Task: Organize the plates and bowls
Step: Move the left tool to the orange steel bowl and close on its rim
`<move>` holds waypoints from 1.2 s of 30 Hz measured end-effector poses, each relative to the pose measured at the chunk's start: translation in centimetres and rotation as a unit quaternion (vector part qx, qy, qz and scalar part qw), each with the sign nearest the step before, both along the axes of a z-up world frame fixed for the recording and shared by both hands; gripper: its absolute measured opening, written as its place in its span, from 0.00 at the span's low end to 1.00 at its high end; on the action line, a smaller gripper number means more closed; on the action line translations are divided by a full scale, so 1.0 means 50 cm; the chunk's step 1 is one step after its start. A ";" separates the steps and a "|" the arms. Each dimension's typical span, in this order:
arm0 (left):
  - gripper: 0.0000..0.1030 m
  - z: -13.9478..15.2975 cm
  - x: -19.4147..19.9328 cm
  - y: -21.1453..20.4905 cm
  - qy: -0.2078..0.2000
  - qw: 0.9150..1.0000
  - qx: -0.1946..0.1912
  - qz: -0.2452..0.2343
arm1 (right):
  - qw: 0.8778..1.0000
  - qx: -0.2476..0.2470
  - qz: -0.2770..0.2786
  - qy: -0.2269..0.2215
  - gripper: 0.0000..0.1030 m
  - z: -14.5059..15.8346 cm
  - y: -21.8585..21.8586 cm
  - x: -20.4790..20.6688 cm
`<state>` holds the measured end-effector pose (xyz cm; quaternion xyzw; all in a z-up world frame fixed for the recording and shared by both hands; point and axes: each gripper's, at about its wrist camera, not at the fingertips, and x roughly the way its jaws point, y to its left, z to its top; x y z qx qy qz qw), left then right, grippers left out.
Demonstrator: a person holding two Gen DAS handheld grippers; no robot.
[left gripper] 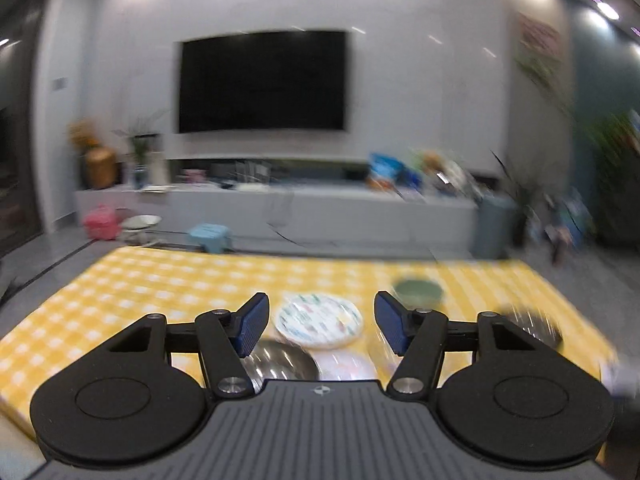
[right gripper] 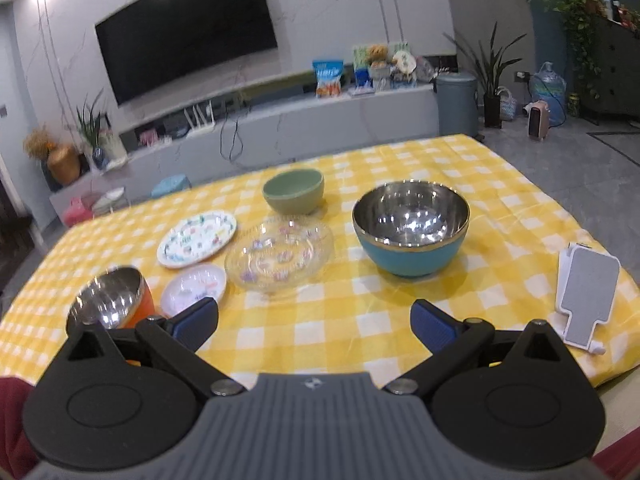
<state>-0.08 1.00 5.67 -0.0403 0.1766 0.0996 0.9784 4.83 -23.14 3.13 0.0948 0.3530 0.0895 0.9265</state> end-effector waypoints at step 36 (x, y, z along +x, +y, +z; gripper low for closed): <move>0.71 -0.186 0.212 0.270 0.295 0.945 -0.116 0.080 | 0.988 0.025 0.096 0.115 0.97 -0.035 0.325 0.221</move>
